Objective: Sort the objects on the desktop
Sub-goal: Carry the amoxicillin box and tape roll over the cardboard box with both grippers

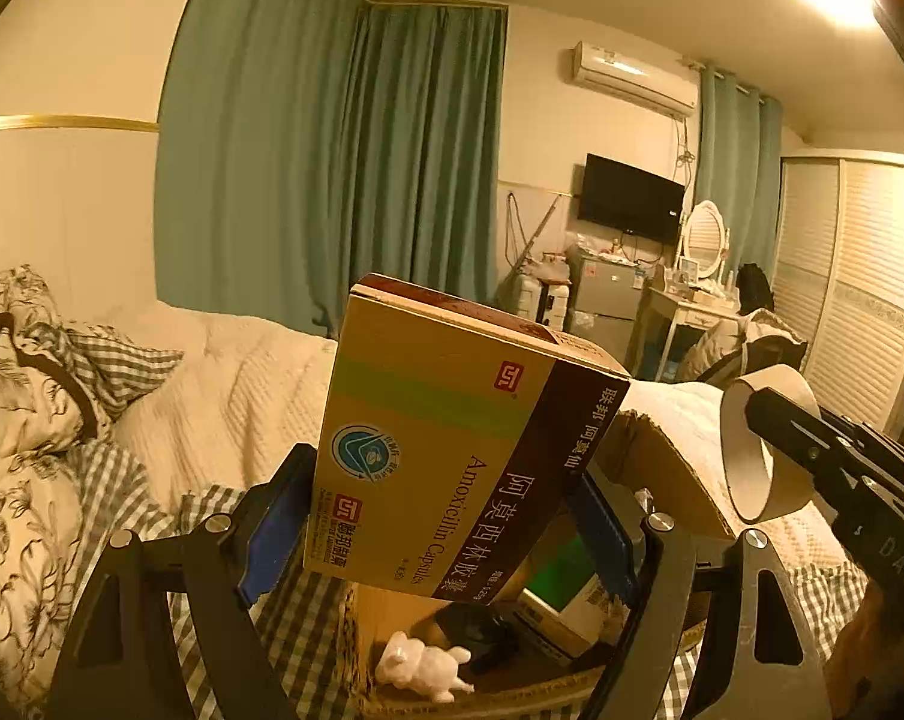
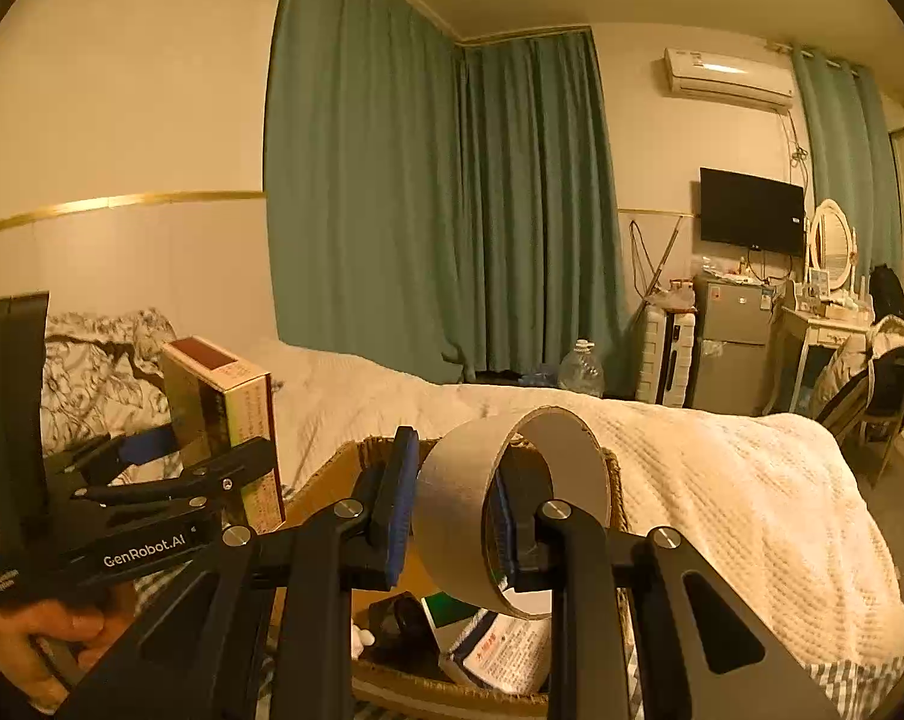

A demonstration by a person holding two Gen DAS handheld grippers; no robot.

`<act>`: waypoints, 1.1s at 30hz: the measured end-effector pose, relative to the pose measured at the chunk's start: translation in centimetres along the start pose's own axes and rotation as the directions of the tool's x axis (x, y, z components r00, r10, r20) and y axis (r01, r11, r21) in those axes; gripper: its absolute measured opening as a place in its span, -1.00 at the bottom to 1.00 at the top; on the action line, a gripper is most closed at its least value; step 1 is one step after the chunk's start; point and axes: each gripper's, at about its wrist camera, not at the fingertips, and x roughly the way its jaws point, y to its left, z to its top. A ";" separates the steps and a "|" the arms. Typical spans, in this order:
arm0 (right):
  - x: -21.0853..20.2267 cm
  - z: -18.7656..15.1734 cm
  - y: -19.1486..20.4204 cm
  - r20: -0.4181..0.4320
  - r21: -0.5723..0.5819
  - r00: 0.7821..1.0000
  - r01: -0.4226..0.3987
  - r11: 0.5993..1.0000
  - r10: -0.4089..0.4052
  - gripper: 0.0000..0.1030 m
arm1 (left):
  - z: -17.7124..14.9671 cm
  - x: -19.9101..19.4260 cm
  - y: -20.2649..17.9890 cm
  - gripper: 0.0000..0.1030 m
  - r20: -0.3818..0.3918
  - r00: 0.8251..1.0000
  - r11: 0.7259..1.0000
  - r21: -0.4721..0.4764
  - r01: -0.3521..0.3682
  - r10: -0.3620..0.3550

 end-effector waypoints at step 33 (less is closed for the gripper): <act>8.2 -3.4 -5.2 -0.280 0.227 0.949 -0.082 0.971 0.146 0.42 | -2.3 8.2 -0.8 0.85 -0.235 0.972 0.999 0.030 0.015 -0.008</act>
